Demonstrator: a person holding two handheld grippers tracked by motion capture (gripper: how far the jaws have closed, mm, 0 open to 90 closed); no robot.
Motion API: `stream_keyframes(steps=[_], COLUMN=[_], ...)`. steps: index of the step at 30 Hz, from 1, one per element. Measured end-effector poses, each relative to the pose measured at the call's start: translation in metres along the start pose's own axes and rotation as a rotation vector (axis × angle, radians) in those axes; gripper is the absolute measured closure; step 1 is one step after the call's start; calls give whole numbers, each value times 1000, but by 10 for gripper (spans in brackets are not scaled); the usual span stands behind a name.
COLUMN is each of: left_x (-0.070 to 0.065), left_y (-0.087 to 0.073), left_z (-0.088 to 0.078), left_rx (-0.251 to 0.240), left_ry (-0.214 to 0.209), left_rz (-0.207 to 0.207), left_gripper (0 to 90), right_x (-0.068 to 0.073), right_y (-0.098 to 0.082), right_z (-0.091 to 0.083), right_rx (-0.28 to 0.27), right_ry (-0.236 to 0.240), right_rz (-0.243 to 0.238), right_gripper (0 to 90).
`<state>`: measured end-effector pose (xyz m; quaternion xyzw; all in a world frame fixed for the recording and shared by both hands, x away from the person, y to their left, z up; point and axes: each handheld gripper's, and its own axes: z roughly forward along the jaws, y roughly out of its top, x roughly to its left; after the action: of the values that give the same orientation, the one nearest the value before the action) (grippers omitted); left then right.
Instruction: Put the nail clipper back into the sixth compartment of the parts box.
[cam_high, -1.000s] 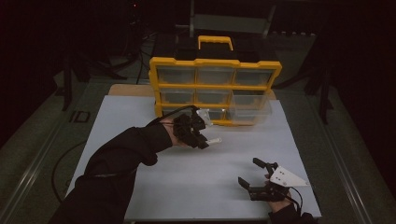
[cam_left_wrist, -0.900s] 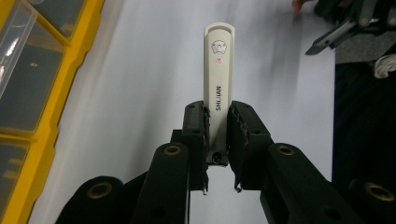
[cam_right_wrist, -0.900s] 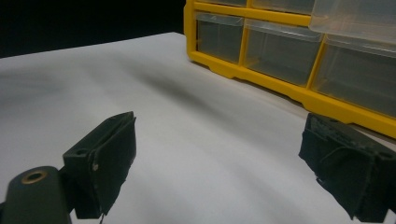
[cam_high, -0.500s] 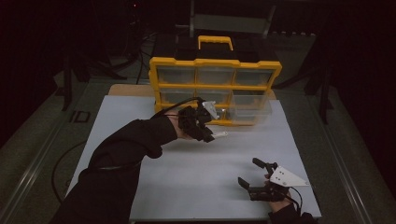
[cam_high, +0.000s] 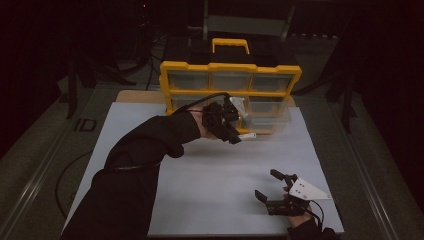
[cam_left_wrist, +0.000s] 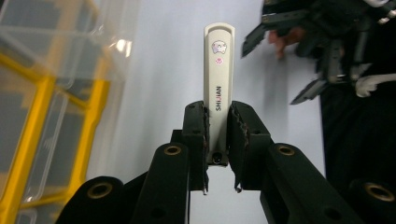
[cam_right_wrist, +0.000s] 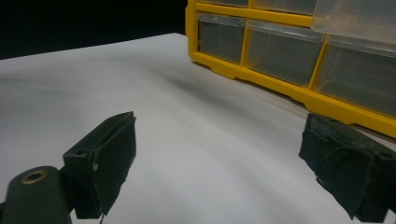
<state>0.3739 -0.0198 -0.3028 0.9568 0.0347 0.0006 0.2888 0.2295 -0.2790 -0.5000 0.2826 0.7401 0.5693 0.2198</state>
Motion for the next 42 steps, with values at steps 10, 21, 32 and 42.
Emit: stream_keyframes(steps=[10,21,32,42], left_x=[6,16,32,51], left_y=[15,35,59,63], left_z=[-5,-12,-13,-1], left_rx=[-13,-36,-28,-73], left_ry=[-3,11,7,26], left_rz=[7,6,-5,-32], left_gripper=[782,782,782,782], right_x=[0,-1,-1,-1], right_y=[-1,-1,-2,-2], right_z=[1,1,1,1], right_rx=[-2,0,0,-1], right_ry=[6,9,13,19], right_rz=[3,3,12,14], right_gripper=[108,108,108,108])
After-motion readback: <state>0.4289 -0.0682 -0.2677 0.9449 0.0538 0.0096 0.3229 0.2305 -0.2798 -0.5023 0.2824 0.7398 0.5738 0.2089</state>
